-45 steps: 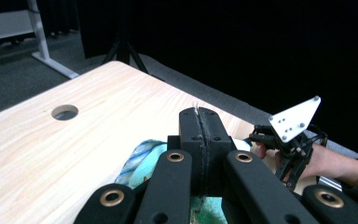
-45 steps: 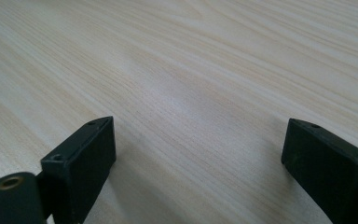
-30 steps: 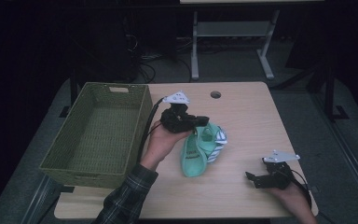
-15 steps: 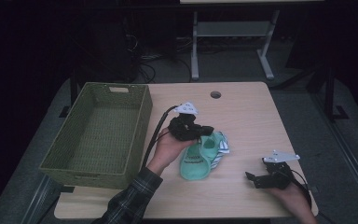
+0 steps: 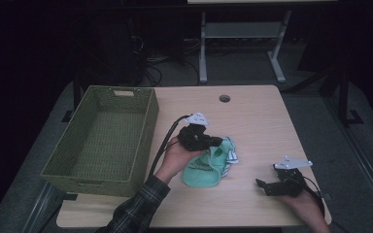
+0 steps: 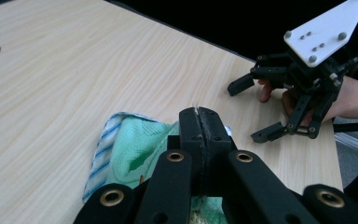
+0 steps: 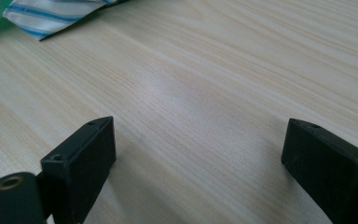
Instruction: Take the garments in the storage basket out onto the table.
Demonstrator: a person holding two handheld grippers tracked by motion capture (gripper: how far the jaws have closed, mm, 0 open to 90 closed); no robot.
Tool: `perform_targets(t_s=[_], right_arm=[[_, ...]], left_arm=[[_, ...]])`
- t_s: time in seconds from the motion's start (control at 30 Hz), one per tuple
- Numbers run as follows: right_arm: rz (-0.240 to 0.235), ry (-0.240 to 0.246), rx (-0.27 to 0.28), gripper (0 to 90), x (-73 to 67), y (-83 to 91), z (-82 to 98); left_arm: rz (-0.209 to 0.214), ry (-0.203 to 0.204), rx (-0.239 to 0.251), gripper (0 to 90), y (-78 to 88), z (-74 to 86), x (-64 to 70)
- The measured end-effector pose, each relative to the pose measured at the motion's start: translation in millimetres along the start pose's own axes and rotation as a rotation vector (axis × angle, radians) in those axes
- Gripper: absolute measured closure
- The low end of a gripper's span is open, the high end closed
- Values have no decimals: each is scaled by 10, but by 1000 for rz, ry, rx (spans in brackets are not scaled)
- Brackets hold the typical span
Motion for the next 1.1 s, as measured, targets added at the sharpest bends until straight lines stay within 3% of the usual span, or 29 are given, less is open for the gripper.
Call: perform_targets(t_s=[0.53, 0.8, 1.1], right_arm=[[0, 0, 0, 95, 0, 0, 0], [0, 0, 0, 95, 0, 0, 0], [0, -1, 0, 95, -1, 0, 0]], left_arm=[[8, 14, -85, 887, -211, 317, -128], [8, 41, -116, 878, -301, 455, -180], [-35, 16, -89, 624, -112, 371, -186]])
Point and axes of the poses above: each handheld gripper's, and its own axes: y roughly backward along the jaws, z roughly out of its underside, x roughly to its right, the point moved 9 cm from there along -y, roughly forward along the jaws, and after that the axes turned 7 degrees about z, right-handed, at the moved point
